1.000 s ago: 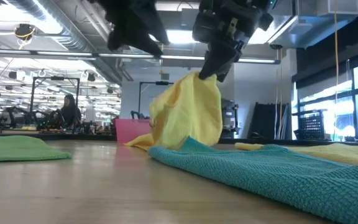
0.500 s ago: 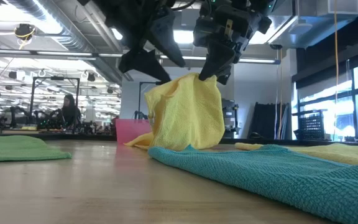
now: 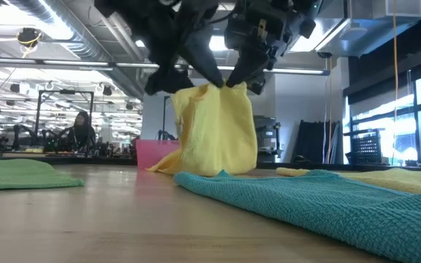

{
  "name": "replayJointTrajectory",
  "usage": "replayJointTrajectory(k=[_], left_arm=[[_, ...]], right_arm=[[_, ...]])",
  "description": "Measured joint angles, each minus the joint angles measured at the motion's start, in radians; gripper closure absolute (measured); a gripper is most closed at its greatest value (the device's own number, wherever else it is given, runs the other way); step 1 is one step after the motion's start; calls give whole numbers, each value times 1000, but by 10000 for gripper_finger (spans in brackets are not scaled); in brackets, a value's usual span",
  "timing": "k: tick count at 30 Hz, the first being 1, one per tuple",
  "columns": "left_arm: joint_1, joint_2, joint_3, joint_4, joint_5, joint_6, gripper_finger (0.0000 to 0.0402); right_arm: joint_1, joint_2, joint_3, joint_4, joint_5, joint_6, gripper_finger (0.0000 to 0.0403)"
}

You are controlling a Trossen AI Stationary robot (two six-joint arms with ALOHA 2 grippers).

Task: Fold microfiber towels
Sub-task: Fold the left yellow microfiber cloth

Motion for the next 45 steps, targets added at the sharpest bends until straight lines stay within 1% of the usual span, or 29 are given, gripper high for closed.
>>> replayJointTrajectory(k=[6, 10, 13, 15, 17, 19, 21, 24, 25, 26, 29, 33, 38, 40, 42, 45], left_arm=[[-2, 59, 0, -8, 30, -53, 161], [-2, 59, 0, -21, 31, -75, 162], [-3, 55, 0, -61, 32, -75, 163], [-6, 55, 0, -97, 32, -75, 172], [-10, 55, 0, -129, 34, -76, 193], [-14, 55, 0, -143, 48, -76, 226], [-18, 55, -1, -152, 62, -76, 271], [-22, 55, -1, -146, 83, -76, 355], [-22, 55, -1, -146, 92, -76, 377], [-21, 55, -1, -146, 96, -76, 389], [-21, 52, -1, -153, 107, -61, 397], [-19, 3, -1, -260, 117, -17, 400], [-9, -133, -1, -453, 68, 63, 401], [1, -194, 0, -501, 59, 99, 401], [9, -248, 0, -541, 63, 136, 401], [20, -307, 1, -576, 100, 177, 401]], right_arm=[[-16, 0, 23, -14, 0, -2, 392], [-26, 0, 23, -42, -1, -4, 392], [-32, 0, 23, -55, -1, -23, 392], [-34, 0, 23, -63, 0, -27, 392], [-39, 0, 23, -69, 0, -27, 392], [-44, 0, 23, -72, 0, -28, 392], [-47, 0, 23, -71, 0, -28, 392], [-49, 0, 23, -71, 0, -28, 392], [-49, 0, 23, -72, 0, -28, 392], [-49, 0, 23, -73, 0, -28, 392], [-49, 0, 23, -73, -4, -29, 392], [-49, 0, 23, -72, -72, -30, 392], [-46, 0, 23, -67, -181, -29, 392], [-34, 0, 23, -64, -217, -29, 392], [-15, 0, 22, -42, -258, -29, 392], [19, 0, 22, 9, -300, -29, 392]])
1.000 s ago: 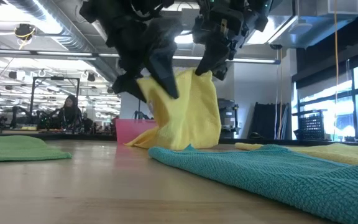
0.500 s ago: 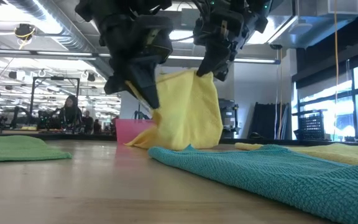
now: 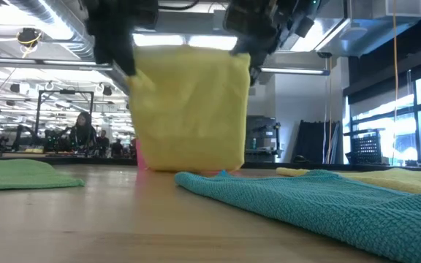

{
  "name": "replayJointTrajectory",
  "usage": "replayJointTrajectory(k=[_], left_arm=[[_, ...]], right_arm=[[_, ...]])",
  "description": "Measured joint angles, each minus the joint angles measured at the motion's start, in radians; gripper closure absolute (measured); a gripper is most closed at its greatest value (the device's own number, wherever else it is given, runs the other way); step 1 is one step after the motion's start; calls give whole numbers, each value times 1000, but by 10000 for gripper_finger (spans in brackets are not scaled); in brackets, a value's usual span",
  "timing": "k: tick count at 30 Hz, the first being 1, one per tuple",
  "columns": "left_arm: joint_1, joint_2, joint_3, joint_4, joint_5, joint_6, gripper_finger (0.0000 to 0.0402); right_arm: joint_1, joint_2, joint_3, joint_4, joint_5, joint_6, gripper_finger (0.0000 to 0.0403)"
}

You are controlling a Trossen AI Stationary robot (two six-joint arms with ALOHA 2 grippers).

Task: Fold microfiber towels
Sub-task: Fold the left yellow microfiber cloth

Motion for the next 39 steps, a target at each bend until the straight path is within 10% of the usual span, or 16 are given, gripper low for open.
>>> replayJointTrajectory(k=[16, 32, 39], left_arm=[[-55, 99, -65, 35, 109, 119, 401], [123, 169, -98, 170, 46, 330, 402], [181, 141, -64, 118, 142, 344, 402]], right_arm=[[118, 66, -1, 57, 149, 80, 392], [109, 84, 1, -117, 572, 65, 392], [103, 59, 2, -95, 313, -4, 392]])
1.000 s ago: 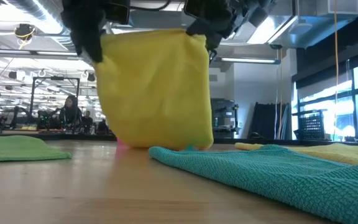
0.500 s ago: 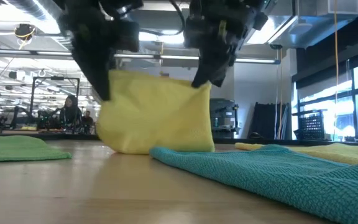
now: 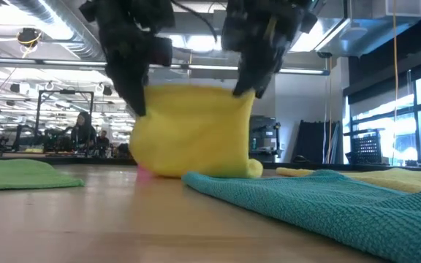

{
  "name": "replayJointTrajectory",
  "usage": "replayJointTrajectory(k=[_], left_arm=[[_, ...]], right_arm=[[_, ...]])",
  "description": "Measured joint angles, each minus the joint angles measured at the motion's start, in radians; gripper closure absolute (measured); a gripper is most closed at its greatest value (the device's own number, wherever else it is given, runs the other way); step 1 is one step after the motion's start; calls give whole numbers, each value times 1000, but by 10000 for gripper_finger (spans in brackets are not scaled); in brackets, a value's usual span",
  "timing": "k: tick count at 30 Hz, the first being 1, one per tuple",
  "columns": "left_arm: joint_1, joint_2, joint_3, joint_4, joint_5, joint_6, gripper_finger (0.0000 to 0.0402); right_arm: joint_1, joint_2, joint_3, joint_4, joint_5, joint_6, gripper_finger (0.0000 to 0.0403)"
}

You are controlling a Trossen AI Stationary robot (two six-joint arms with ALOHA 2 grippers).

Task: Fold microfiber towels
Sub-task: Fold the left yellow microfiber cloth

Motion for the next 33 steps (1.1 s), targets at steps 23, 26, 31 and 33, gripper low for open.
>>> replayJointTrajectory(k=[23, 26, 31, 33], left_arm=[[80, -303, 377, -306, -183, 50, 401], [63, -316, 437, -362, -239, 43, 401], [66, -313, 441, -393, -236, 43, 401], [66, -304, 440, -410, -216, 37, 401]], right_arm=[[-8, -29, 728, -375, 517, -240, 392], [4, -30, 781, -362, 544, -233, 392], [-9, -21, 758, -429, 522, -193, 392], [-8, -21, 722, -445, 510, -172, 392]])
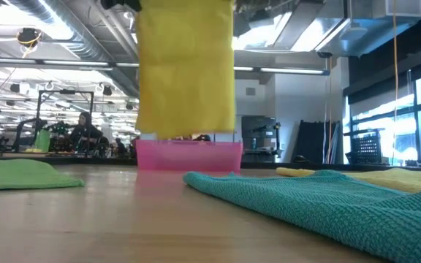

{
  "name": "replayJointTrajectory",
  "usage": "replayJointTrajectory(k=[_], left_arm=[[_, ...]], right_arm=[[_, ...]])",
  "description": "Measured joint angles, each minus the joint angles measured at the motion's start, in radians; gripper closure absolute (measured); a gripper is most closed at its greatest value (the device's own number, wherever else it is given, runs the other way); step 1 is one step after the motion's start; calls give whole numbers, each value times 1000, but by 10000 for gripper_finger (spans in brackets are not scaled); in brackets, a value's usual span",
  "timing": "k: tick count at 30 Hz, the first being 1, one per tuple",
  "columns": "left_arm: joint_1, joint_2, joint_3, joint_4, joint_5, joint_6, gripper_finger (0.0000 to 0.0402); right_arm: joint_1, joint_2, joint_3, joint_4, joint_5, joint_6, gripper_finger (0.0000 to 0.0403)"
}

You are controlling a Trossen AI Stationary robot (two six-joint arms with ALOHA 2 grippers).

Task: Fold microfiber towels
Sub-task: Fold the left yellow microfiber cloth

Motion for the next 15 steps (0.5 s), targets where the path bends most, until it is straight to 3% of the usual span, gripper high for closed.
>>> replayJointTrajectory(k=[4, 10, 15], left_arm=[[-13, 20, -39, -20, 67, -23, 401], [-24, 31, -127, -33, 107, -26, 401], [-24, 27, -133, -42, 207, -80, 401]], right_arm=[[3, -1, -100, 35, -236, 29, 392], [37, -2, -255, 126, -231, 41, 392], [39, -2, -250, 174, -305, 77, 392]])
